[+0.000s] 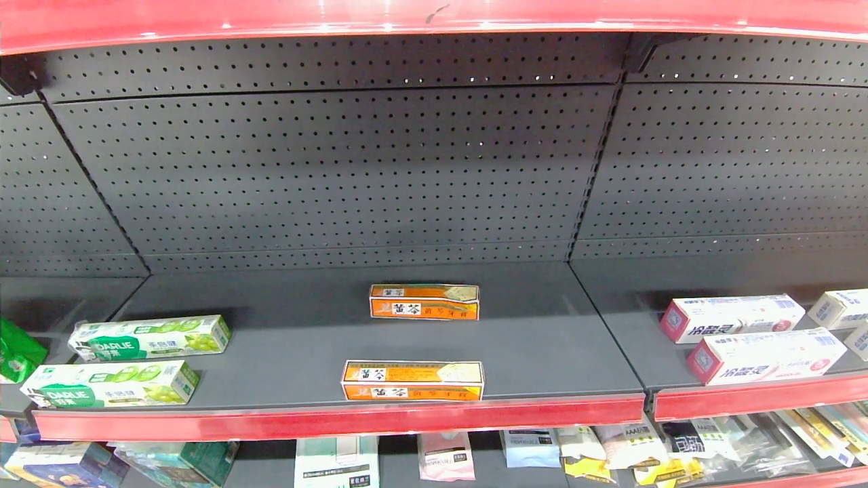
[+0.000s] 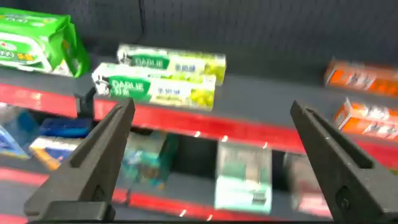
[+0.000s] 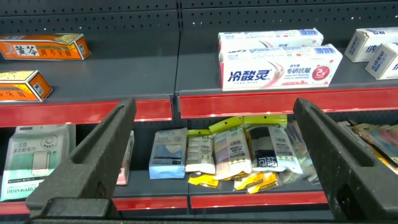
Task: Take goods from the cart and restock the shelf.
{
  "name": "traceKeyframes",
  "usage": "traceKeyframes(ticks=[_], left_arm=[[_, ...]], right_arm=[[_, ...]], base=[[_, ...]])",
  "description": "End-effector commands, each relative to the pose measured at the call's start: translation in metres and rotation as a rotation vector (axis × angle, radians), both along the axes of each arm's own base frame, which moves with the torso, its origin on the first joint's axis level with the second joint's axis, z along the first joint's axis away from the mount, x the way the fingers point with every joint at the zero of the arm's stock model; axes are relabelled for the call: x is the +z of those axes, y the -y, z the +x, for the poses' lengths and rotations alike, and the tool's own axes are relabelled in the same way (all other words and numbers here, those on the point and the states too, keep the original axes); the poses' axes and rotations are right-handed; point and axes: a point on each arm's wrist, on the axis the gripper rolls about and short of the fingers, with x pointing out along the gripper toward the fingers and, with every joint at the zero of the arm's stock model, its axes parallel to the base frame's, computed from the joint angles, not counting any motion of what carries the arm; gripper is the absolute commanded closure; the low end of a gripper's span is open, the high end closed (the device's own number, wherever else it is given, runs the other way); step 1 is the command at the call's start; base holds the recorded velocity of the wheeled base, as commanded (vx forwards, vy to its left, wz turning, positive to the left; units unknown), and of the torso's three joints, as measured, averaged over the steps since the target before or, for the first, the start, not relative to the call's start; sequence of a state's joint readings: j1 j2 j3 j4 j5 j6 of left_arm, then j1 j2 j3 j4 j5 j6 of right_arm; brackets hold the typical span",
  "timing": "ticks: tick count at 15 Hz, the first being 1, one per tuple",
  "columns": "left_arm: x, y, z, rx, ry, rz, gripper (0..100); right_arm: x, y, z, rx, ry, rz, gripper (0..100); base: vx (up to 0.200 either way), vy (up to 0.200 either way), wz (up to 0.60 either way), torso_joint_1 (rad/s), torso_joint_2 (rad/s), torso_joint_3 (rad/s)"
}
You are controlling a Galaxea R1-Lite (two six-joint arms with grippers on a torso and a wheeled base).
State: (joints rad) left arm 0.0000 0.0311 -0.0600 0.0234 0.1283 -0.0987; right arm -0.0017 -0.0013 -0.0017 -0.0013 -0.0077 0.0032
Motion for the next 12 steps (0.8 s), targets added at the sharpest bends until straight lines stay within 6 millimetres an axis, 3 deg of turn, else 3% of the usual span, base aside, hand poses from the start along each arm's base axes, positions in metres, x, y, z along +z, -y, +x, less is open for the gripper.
traceKeyframes(ticks=[1, 3, 5, 7, 8, 10, 12], left_arm=[[-0.0100, 0.0029, 0.0015, -0.125, 0.025, 0.032, 0], [-0.0098, 0.0026, 0.0016, -0.111, 0.029, 0.038, 0], [-0.0094, -0.0025, 0.0009, 0.117, 0.016, 0.086, 0], [-0.0091, -0.0040, 0.0005, 0.188, 0.031, 0.029, 0], [-0.0092, -0.0036, 0.0006, 0.170, 0.029, 0.033, 0], [-0.0090, 0.0025, 0.0016, -0.104, 0.027, 0.169, 0], [-0.0130, 0.0026, 0.0019, -0.108, -0.007, 0.167, 0]], right_arm=[[0.0000, 0.0000, 0.0001, 0.000, -0.001, 0.001, 0], [0.0000, 0.0000, 0.0001, 0.000, -0.001, 0.000, 0], [0.0000, 0.0000, 0.0001, 0.000, -0.001, 0.001, 0], [0.0000, 0.0000, 0.0001, 0.000, -0.001, 0.000, 0], [0.0000, 0.0000, 0.0001, 0.000, -0.001, 0.000, 0], [0.0000, 0.0000, 0.0001, 0.000, -0.001, 0.000, 0], [0.0000, 0.0000, 0.0001, 0.000, -0.001, -0.002, 0]], base=[[0.000, 0.000, 0.00, 0.000, 0.00, 0.000], [0.000, 0.000, 0.00, 0.000, 0.00, 0.000], [0.000, 0.000, 0.00, 0.000, 0.00, 0.000], [0.000, 0.000, 0.00, 0.000, 0.00, 0.000], [0.000, 0.000, 0.00, 0.000, 0.00, 0.000], [0.000, 0.000, 0.00, 0.000, 0.00, 0.000], [0.000, 0.000, 0.00, 0.000, 0.00, 0.000]])
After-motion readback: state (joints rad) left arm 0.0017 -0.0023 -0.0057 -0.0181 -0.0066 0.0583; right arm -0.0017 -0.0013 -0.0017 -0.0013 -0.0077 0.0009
